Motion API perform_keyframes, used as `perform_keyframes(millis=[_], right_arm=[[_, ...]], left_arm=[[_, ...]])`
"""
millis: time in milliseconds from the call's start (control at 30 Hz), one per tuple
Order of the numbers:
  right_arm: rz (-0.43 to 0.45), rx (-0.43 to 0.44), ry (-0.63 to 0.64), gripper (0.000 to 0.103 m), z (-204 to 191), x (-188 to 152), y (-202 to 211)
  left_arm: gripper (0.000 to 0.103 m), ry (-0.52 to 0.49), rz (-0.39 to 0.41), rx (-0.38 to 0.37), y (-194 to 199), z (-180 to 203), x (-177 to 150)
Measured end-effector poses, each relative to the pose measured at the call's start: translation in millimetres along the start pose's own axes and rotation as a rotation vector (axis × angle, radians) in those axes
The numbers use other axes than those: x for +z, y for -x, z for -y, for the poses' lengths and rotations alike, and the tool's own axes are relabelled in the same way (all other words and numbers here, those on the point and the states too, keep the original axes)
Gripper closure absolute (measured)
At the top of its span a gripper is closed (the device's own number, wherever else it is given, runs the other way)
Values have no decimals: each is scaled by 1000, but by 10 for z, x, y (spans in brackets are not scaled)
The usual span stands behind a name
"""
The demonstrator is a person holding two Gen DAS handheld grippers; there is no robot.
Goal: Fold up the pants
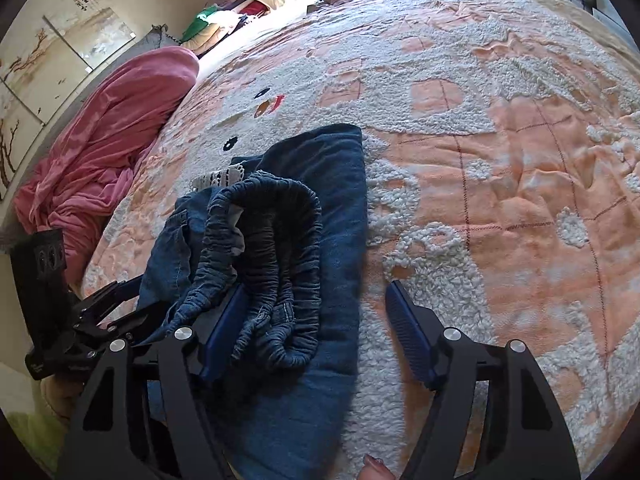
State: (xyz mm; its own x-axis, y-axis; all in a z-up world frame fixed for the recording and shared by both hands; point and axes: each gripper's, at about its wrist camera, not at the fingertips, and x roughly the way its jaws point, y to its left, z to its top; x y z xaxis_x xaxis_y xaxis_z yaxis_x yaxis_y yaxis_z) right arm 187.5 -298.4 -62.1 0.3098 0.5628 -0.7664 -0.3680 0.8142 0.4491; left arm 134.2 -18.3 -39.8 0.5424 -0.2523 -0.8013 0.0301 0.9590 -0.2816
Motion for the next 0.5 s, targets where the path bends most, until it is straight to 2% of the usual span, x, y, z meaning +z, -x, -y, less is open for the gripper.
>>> perform_keyframes(millis=[167, 300, 333, 367, 433, 500], right_arm=[[-8, 13, 5, 35, -4, 82, -46], [-17, 65, -9, 53, -8, 115, -86], [-16, 71, -9, 55, -7, 108, -79], [-15, 85, -11, 63, -6, 99, -71], [-5, 100, -15, 66, -18, 79, -58], [9, 101, -10, 71, -38, 63, -42]], left_arm=[[10, 10, 9, -22, -49, 42, -6], [14, 34, 25, -52, -45, 33, 1], [21, 42, 29, -62, -45, 30, 5], [28, 48, 31, -76, -45, 36, 10], [34, 50, 27, -91, -49, 58, 16], [45, 45, 30, -97, -43, 79, 19]])
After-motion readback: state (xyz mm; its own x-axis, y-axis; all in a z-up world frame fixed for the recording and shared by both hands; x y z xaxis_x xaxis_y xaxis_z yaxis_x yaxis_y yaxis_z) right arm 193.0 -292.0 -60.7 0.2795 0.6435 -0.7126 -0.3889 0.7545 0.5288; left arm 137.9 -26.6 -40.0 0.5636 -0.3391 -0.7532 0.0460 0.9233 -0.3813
